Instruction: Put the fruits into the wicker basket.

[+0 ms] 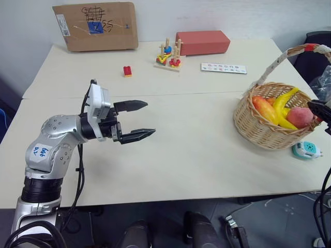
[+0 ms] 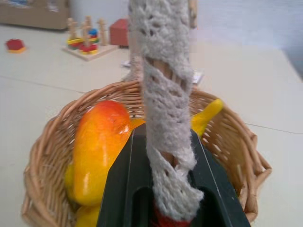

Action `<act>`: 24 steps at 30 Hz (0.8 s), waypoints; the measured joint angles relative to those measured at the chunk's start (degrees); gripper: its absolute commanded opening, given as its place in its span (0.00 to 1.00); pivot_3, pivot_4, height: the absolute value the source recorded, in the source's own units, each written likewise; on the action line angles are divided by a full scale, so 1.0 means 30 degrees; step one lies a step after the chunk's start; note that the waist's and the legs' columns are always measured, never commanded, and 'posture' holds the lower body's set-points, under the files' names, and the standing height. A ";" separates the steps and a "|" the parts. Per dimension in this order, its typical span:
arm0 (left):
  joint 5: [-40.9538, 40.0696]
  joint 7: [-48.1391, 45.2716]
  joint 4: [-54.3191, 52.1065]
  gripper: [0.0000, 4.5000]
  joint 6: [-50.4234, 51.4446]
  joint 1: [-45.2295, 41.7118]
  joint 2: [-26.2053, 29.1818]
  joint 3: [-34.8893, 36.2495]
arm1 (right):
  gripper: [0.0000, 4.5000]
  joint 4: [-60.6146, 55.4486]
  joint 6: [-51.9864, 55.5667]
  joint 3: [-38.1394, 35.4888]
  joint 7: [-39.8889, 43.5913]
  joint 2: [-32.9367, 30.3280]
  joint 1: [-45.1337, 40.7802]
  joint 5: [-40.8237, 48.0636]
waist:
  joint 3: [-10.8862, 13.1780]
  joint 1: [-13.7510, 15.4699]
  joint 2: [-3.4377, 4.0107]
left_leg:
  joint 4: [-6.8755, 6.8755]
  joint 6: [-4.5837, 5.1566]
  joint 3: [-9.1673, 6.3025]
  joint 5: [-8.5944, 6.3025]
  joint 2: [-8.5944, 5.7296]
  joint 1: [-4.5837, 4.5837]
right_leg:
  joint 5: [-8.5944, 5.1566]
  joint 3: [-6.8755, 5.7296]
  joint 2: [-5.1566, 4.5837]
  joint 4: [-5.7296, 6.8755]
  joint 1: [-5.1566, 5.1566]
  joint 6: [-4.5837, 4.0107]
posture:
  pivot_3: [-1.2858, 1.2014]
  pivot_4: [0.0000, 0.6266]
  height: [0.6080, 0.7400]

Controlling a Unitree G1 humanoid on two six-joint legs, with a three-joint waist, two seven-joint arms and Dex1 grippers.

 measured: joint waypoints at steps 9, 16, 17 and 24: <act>0.0422 -0.0480 0.0579 1.00 -0.0499 -0.0201 0.0374 0.0240 | 0.74 -0.0254 -0.1391 0.0691 -0.0068 0.0130 -0.0358 0.0749 | 0.0000 0.0229 0.0000 | 0.0002 0.0005 -0.0020 0.0001 0.0000 -0.0016 | 0.0000 -0.0006 -0.0001 -0.0018 0.0000 0.0001 | 0.52 0.24 1.00; 0.0744 -0.0576 -0.0137 1.00 -0.0334 0.3094 0.2268 0.1708 | 0.99 -0.1738 -0.3222 -0.1323 0.0960 -0.0405 0.2530 0.1295 | 0.0000 0.0369 -0.0002 | 0.0015 0.0018 -0.0045 -0.0004 -0.0005 -0.0043 | 0.0006 -0.0015 -0.0013 -0.0038 0.0006 0.0011 | 0.52 0.24 1.00; 0.0899 -0.0616 -0.0359 1.00 -0.0563 0.3711 0.2639 0.1953 | 0.99 -0.2056 -0.3392 -0.1485 0.1488 -0.0859 0.3605 0.1245 | 0.0000 0.0391 -0.0001 | 0.0009 0.0019 -0.0046 -0.0005 -0.0005 -0.0041 | 0.0006 -0.0015 -0.0015 -0.0043 0.0006 0.0011 | 0.52 0.24 1.00; 0.3235 -0.0862 -0.0547 1.00 -0.3054 0.9934 0.3516 0.3386 | 0.99 -0.4426 -0.4448 -0.2731 0.5890 -0.1026 1.1120 0.1206 | 0.0001 0.0228 -0.0004 | -0.0020 0.0032 -0.0021 -0.0028 0.0017 0.0031 | 0.0010 0.0014 -0.0017 -0.0111 0.0027 0.0005 | 0.52 0.24 1.00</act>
